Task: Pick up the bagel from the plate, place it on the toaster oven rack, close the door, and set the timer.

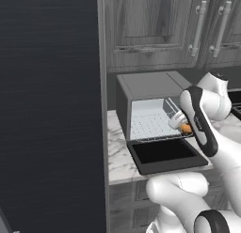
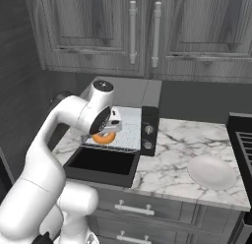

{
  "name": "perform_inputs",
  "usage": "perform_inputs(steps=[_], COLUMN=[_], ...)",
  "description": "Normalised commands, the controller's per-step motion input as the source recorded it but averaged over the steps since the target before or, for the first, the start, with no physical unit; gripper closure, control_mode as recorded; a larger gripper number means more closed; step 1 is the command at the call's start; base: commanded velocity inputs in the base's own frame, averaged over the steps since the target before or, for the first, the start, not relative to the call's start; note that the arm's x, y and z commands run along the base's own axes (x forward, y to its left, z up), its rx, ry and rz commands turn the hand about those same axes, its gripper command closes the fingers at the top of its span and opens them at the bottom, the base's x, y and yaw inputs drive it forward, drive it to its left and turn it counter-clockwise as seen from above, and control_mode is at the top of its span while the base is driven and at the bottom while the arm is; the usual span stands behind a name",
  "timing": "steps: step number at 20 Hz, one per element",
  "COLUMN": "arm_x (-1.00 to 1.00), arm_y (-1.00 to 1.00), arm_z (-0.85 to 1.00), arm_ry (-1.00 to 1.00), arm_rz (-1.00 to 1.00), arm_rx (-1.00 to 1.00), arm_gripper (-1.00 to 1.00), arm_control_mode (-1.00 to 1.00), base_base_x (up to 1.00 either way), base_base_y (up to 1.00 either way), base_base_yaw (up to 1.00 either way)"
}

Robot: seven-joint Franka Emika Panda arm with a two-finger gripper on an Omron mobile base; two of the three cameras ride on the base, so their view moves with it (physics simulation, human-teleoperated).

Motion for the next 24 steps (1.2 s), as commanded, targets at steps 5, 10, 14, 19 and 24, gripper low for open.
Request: perform_inputs(steps=[5, 10, 14, 19, 24], arm_x=[0.23, 0.26, 0.24, 0.26, 0.21], arm_y=[0.15, 0.09, 0.07, 0.02, 0.0], arm_z=[-0.32, -0.22, -0.2, -0.18, -0.07], arm_ry=[0.0, 0.0, 0.0, 0.0, 0.0], arm_rz=[0.01, 0.0, 0.0, 0.0, 0.0], arm_rx=[0.0, 0.0, 0.0, 0.0, 0.0], arm_gripper=[1.0, 1.0, 1.0, 1.0, 1.0], arm_control_mode=[-1.0, -1.0, -1.0, -1.0, -1.0], base_base_x=[0.0, 0.0, 0.0, 0.0, 0.0], base_base_y=[0.0, 0.0, 0.0, 0.0, 0.0], base_base_yaw=[0.0, 0.0, 0.0, 0.0, 0.0])
